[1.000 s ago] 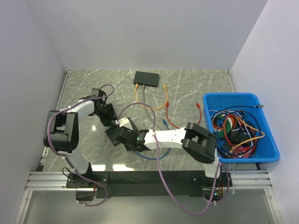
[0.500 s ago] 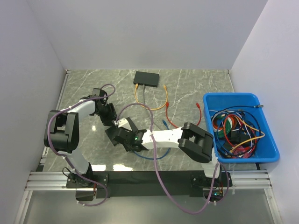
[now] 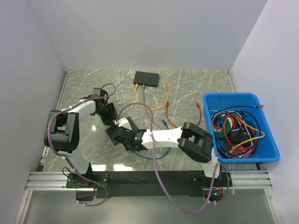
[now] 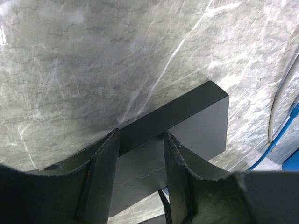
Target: Insert the plug into the switch port
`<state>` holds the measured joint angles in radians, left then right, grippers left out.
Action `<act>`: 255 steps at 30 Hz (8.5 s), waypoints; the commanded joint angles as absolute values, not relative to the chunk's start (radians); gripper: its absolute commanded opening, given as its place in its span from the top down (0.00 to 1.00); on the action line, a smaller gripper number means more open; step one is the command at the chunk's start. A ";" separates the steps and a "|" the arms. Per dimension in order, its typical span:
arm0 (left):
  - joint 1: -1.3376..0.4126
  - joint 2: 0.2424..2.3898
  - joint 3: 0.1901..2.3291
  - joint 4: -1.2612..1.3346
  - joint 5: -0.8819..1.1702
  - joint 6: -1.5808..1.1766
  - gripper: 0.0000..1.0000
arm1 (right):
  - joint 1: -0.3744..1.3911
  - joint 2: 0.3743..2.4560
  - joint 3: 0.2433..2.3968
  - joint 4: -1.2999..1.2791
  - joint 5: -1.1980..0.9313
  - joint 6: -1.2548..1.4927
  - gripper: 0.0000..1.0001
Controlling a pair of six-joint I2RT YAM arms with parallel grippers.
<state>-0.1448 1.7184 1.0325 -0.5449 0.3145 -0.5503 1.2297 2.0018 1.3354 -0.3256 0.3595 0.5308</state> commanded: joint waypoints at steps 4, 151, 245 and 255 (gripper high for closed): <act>-0.173 1.740 1.045 -0.597 0.330 -0.534 0.52 | 1.172 1.974 1.373 -0.265 0.439 0.537 1.00; -0.393 1.891 1.094 -0.655 0.178 -0.383 0.64 | 0.985 1.835 1.207 0.278 0.054 -0.003 1.00; -0.364 1.546 0.988 -0.402 0.028 -0.749 0.58 | 0.896 1.738 0.789 0.546 0.270 0.276 1.00; -0.362 1.759 1.187 -0.387 -0.057 -0.683 0.59 | 1.002 1.782 0.744 0.548 0.295 0.275 1.00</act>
<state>-0.3622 1.7103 1.1347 -0.4026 -0.0113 -0.7162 0.9730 1.7744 0.7624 0.4702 0.2691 0.2573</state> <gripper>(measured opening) 0.417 0.101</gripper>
